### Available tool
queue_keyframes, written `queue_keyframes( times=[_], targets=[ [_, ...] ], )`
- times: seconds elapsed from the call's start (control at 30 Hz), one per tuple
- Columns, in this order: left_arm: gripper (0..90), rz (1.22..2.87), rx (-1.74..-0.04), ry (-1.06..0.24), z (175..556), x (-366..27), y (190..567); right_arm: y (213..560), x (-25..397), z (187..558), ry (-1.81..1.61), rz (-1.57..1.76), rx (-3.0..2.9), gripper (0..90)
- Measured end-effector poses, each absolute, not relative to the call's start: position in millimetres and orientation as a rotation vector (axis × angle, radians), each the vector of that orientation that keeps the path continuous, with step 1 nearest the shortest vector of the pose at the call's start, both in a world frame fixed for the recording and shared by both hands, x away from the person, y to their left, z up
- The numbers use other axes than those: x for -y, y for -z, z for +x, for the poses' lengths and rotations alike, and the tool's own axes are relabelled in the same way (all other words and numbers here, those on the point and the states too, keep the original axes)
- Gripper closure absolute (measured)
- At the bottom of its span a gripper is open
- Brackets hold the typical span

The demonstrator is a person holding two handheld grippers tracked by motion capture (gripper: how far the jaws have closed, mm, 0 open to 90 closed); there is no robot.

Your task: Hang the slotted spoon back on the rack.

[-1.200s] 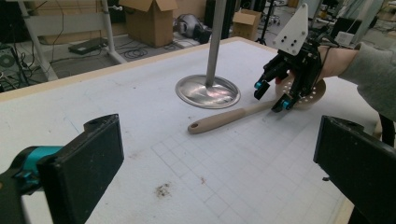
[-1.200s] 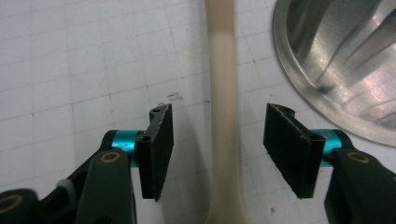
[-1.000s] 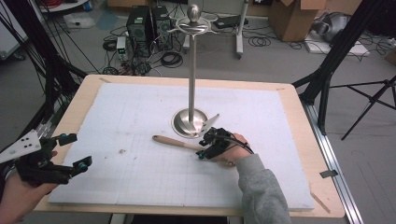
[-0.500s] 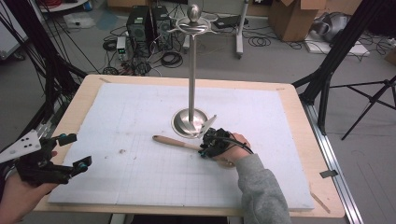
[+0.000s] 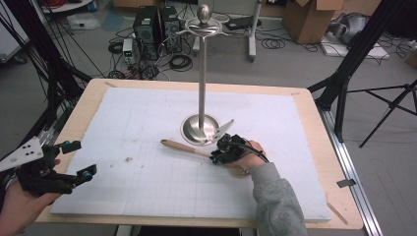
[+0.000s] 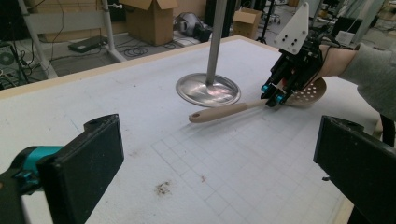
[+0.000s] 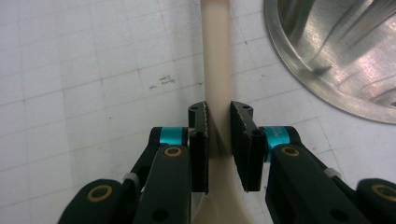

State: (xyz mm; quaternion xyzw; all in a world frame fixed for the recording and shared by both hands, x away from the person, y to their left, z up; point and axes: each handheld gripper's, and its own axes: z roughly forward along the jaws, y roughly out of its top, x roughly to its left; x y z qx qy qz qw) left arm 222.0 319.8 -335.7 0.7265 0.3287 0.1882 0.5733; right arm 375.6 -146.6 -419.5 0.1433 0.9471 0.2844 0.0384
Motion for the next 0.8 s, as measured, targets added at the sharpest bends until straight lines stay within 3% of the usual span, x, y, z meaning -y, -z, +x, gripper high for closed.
queue_keyframes(
  times=[0.43, 0.8],
  targets=[
    [2.0, 1.696, -0.774, -0.441, 222, -323, 335, 407, 155, 373, -1.018, 0.444, -2.897, 78.1],
    [2.0, 1.688, -0.776, -0.428, 223, -324, 337, 377, 171, 366, -1.158, 0.519, -2.85, 78.1]
  ],
)
